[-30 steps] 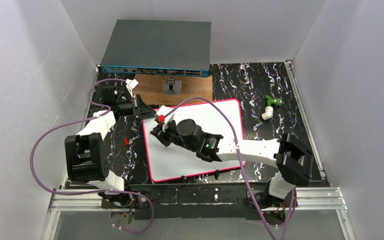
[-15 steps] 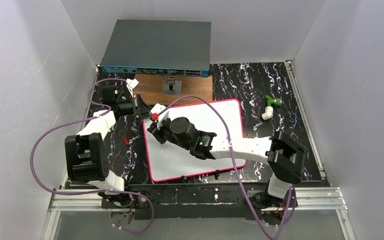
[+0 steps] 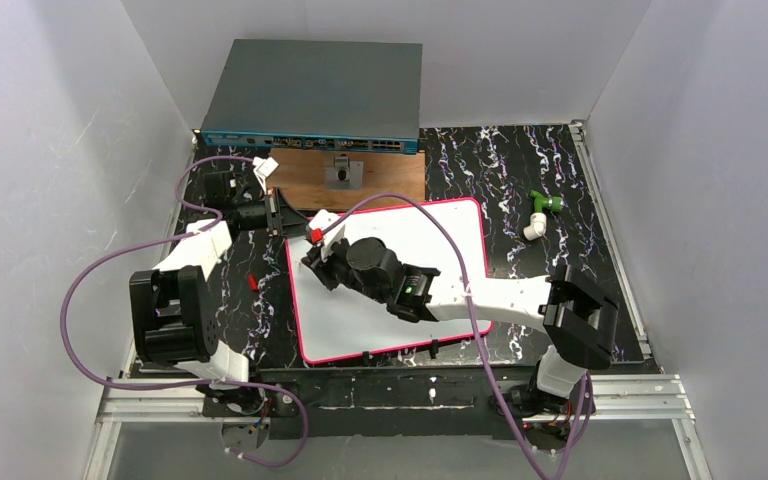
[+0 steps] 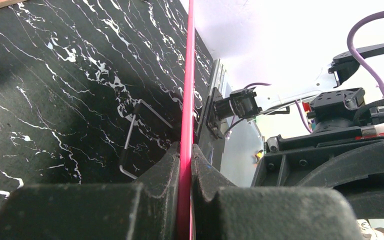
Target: Write a sentence on the whiteboard
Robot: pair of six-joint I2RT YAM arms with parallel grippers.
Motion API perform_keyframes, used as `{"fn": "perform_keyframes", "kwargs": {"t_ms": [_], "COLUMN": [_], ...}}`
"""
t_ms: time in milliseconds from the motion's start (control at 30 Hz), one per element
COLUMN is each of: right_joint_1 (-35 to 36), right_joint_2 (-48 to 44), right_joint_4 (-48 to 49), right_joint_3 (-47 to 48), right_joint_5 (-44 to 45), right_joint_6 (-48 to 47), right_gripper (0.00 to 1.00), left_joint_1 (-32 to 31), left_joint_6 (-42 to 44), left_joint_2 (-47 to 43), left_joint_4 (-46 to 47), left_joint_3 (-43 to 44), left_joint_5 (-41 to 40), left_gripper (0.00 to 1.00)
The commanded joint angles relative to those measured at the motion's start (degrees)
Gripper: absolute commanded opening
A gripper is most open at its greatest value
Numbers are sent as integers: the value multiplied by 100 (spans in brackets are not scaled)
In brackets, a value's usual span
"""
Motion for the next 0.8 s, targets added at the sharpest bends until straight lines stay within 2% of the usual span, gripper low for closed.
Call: {"fn": "perform_keyframes", "kwargs": {"t_ms": [0,767], "right_joint_1": [-23,-49], "right_joint_2": [-347,-15], "right_joint_4": [307,353], "right_joint_3": [-148,195], "right_joint_5": [213,136], "right_joint_6": [-68,-16], "right_gripper": [1,1], "left_joint_1": [-97,-135], "left_joint_6": [322,378], "left_joint_2": [-205,-227], "left_joint_4": [-139,-221], "left_joint_3": [129,131], "left_joint_5": [-259,-285], "left_gripper": [0,0]}}
